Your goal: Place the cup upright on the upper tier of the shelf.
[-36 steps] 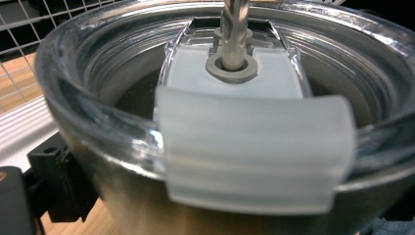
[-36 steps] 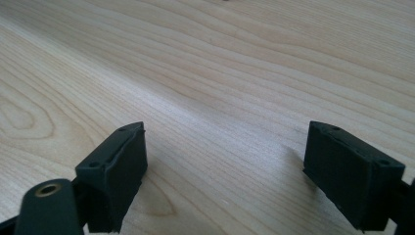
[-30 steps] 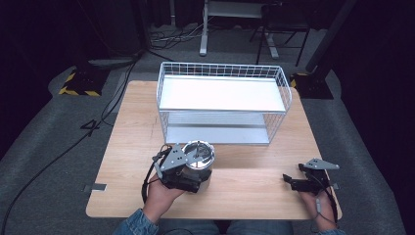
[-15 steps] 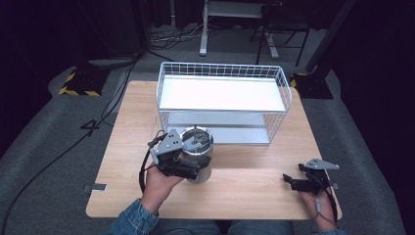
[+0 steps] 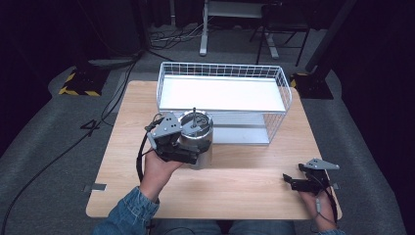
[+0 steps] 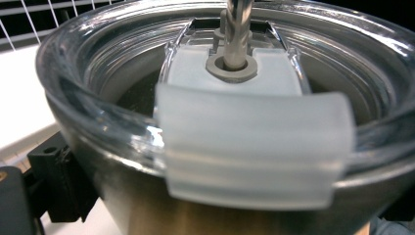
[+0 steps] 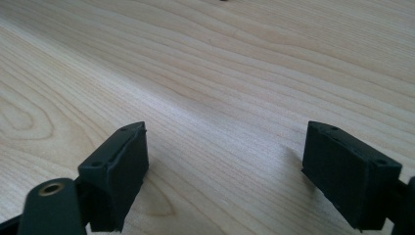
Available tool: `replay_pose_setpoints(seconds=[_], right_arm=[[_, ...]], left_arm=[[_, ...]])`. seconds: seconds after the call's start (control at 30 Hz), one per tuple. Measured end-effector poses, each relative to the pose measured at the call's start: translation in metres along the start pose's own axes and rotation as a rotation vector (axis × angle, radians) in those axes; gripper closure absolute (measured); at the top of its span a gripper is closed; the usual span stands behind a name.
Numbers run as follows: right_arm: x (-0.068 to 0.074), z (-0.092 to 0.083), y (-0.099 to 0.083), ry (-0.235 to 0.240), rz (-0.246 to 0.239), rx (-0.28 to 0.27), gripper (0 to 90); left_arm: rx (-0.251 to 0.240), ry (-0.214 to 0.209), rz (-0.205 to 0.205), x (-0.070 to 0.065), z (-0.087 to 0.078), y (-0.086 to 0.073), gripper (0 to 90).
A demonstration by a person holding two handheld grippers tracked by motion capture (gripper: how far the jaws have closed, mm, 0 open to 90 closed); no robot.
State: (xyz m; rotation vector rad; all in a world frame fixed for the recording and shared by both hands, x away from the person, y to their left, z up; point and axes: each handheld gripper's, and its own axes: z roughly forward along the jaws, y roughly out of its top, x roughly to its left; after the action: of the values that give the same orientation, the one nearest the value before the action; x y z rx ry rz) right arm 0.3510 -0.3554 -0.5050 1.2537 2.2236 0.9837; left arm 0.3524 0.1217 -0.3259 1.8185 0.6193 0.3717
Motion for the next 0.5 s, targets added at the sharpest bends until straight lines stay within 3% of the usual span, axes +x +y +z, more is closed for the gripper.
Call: replay_pose_setpoints(seconds=[0.5], right_arm=[[0.000, 0.000, 0.000, -0.002, -0.001, -0.002, 17.8]], left_arm=[[-0.006, -0.006, 0.016, 0.008, 0.006, 0.040, 3.7]])
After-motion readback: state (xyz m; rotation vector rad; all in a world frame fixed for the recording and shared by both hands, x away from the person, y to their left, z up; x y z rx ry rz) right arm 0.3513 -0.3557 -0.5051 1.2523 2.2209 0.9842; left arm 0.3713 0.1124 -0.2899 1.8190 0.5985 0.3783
